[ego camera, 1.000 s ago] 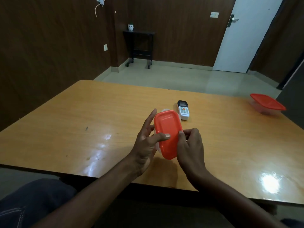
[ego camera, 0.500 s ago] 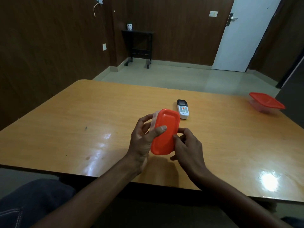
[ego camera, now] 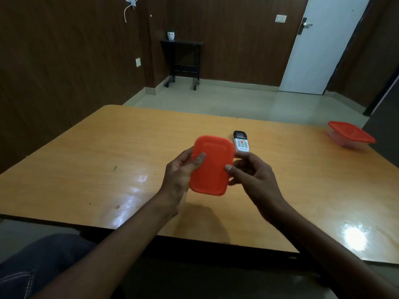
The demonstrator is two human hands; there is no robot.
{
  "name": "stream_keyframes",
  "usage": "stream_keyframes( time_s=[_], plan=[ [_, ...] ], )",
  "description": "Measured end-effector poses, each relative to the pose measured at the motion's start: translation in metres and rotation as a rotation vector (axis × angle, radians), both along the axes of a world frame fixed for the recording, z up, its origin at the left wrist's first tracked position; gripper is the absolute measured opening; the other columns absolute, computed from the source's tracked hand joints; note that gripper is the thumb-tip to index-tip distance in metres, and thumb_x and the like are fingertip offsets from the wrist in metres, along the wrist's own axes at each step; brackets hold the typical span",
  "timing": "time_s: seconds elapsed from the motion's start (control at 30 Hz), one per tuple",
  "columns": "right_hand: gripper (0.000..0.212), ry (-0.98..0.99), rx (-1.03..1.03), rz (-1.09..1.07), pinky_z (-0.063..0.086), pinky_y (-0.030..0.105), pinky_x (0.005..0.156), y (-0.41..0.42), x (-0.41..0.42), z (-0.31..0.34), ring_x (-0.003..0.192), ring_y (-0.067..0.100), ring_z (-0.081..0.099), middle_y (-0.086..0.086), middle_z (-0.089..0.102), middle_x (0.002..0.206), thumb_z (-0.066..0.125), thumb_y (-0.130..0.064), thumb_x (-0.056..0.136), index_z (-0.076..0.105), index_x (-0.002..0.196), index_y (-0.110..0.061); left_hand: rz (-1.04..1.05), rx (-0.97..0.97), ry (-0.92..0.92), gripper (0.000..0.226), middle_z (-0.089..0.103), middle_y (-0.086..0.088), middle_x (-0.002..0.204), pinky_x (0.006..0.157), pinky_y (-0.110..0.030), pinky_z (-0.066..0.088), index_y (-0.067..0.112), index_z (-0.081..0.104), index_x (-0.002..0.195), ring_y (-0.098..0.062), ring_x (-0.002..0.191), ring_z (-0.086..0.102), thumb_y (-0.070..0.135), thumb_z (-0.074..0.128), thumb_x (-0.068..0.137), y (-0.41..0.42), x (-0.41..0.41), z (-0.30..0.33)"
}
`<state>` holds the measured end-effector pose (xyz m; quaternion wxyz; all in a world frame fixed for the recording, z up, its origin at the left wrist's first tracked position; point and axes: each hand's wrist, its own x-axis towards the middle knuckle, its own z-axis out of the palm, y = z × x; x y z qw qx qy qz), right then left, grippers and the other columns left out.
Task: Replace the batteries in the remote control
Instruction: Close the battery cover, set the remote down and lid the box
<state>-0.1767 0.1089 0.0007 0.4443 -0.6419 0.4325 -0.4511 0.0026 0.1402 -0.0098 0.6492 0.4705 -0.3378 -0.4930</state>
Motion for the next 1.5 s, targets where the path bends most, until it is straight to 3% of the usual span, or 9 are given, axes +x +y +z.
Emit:
stream_keyframes(
  time_s=[0.13,0.3,0.47,0.6,0.77,0.9,1.0,1.3,1.5],
  plan=[
    [0.021,0.121,-0.188,-0.019,0.061,0.03,0.072,-0.01,-0.014,0.013,0.086,0.016,0.072,0.003,0.073,0.097,0.073,-0.011,0.089,0.07,0.11,-0.014,-0.067,-0.092,-0.248,0.037,0.071,0.008,0.121,0.081,-0.042,0.062,0.045,0.07,0.113,-0.018,0.106,0.067,0.035,0.076,0.078,0.003,0.001,0.004],
    [0.016,0.105,-0.225,-0.013,0.06,0.032,0.071,-0.011,-0.02,0.013,0.074,0.02,0.072,0.007,0.072,0.081,0.079,-0.002,0.081,0.069,0.089,-0.01,-0.125,-0.168,-0.377,0.037,0.069,0.01,0.12,0.07,-0.027,0.059,0.042,0.067,0.123,-0.014,0.103,0.068,0.025,0.07,0.09,0.005,0.005,0.003],
    [0.029,0.33,-0.578,0.013,0.058,0.019,0.074,-0.005,-0.017,0.019,0.091,0.009,0.065,-0.002,0.064,0.104,0.077,-0.014,0.086,0.068,0.113,-0.013,-0.129,-0.195,-0.471,0.043,0.069,0.005,0.125,0.081,-0.031,0.06,0.043,0.064,0.125,-0.014,0.106,0.067,0.023,0.073,0.088,0.003,0.009,0.001],
    [0.014,0.422,-0.753,0.076,0.049,0.012,0.072,-0.007,-0.016,0.018,0.08,0.012,0.06,0.002,0.064,0.096,0.072,-0.007,0.089,0.07,0.103,-0.008,-0.179,-0.177,-0.568,0.048,0.065,0.004,0.132,0.087,-0.031,0.059,0.043,0.061,0.129,-0.016,0.114,0.062,0.029,0.074,0.085,0.003,0.009,-0.007],
    [0.01,0.351,-0.694,-0.053,0.05,0.013,0.072,-0.007,-0.014,0.018,0.079,0.016,0.063,0.002,0.068,0.092,0.071,-0.007,0.09,0.069,0.1,-0.009,-0.01,-0.156,-0.554,0.047,0.066,0.014,0.12,0.076,-0.021,0.058,0.035,0.068,0.125,-0.008,0.107,0.063,0.034,0.08,0.08,0.001,0.01,-0.004],
    [0.014,0.261,-0.383,-0.192,0.059,0.031,0.079,-0.016,-0.02,0.016,0.089,0.013,0.068,-0.002,0.071,0.096,0.067,-0.015,0.095,0.066,0.109,-0.013,0.15,-0.075,-0.34,0.039,0.073,-0.002,0.108,0.082,-0.047,0.063,0.026,0.073,0.107,-0.022,0.097,0.073,0.027,0.089,0.072,-0.005,0.018,-0.008],
    [0.032,0.295,-0.28,-0.136,0.06,0.037,0.077,-0.016,-0.023,0.013,0.088,0.013,0.069,-0.003,0.07,0.095,0.068,-0.01,0.093,0.059,0.122,-0.021,0.25,-0.048,-0.34,0.031,0.077,-0.004,0.092,0.081,-0.048,0.063,0.022,0.076,0.089,-0.024,0.09,0.075,0.023,0.093,0.064,-0.004,0.021,-0.01],
    [0.019,0.629,-0.678,0.06,0.057,0.037,0.071,-0.01,-0.018,0.008,0.082,0.016,0.063,0.002,0.066,0.097,0.071,-0.015,0.09,0.074,0.109,-0.015,0.221,-0.23,-0.836,0.031,0.073,0.007,0.084,0.069,-0.014,0.056,0.022,0.076,0.087,-0.003,0.077,0.069,0.021,0.095,0.063,0.005,0.007,-0.004],
    [0.013,0.601,-0.697,-0.083,0.048,0.031,0.068,-0.007,-0.015,0.01,0.077,0.017,0.056,0.005,0.064,0.094,0.066,-0.01,0.092,0.07,0.104,-0.01,0.117,-0.049,-0.637,0.03,0.077,0.002,0.089,0.081,-0.029,0.061,0.025,0.075,0.097,-0.01,0.084,0.074,0.02,0.09,0.071,0.003,0.012,-0.005]
  ],
)
